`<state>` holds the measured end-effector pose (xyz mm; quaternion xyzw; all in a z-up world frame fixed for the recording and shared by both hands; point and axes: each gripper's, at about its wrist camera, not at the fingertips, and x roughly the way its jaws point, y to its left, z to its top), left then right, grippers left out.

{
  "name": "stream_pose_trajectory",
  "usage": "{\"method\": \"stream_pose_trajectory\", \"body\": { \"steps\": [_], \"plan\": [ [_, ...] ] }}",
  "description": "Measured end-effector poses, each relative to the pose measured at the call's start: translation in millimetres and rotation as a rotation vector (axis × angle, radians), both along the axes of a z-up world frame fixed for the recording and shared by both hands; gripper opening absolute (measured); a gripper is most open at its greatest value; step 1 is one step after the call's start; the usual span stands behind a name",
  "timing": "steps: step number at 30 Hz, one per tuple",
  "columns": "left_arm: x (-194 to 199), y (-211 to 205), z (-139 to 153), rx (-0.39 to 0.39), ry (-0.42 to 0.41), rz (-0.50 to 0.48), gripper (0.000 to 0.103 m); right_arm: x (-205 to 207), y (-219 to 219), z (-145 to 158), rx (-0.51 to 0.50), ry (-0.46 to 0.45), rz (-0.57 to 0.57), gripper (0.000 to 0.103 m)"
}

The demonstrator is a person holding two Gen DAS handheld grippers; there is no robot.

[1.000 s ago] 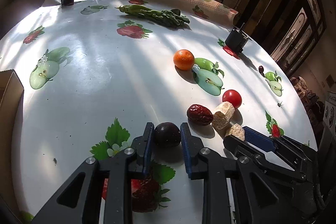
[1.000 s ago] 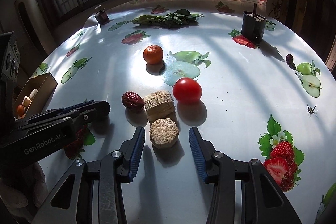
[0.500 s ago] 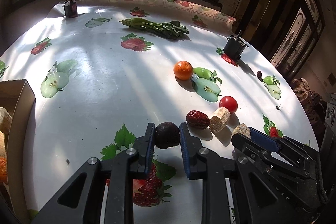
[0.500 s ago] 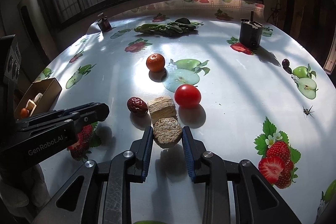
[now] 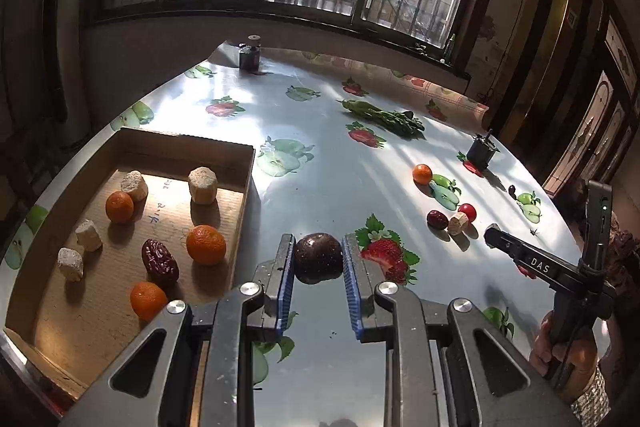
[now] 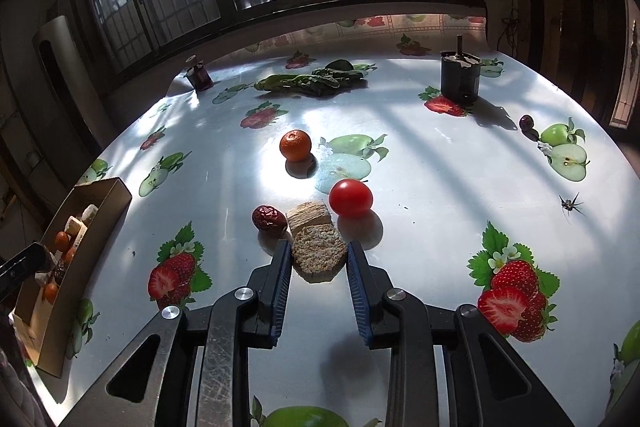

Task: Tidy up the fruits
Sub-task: 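Carry the plum and rice cake into the box and open both grippers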

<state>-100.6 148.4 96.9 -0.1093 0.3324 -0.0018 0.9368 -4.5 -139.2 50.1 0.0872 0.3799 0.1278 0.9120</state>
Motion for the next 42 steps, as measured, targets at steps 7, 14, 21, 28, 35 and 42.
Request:
{"method": "stream_pose_trajectory", "body": {
  "steps": [7,14,21,28,35,42],
  "plan": [
    [-46.3,95.8,10.0,0.014,-0.044,0.254,0.022,-37.8,57.3,29.8,0.122,0.005,0.151,0.03],
    [-59.7,149.2,-9.2,0.016,0.028,0.371,0.022,-71.3,168.0,41.8,0.128,0.017,0.409,0.03],
    [-53.9,158.2,-36.1,0.025,0.105,0.347,0.023,-92.2,252.6,23.9,0.069,0.056,0.564,0.031],
    [-40.1,169.3,-57.2,0.023,0.187,0.357,0.023,-96.2,304.4,-3.1,-0.03,0.105,0.66,0.031],
    [-20.4,172.1,-70.8,0.025,0.27,0.355,0.023,-87.8,328.5,-18.1,-0.105,0.14,0.679,0.031],
    [-15.2,173.0,-72.0,0.006,0.256,0.343,0.024,-78.8,338.7,-21.0,-0.169,0.099,0.644,0.031]
  ]
}}
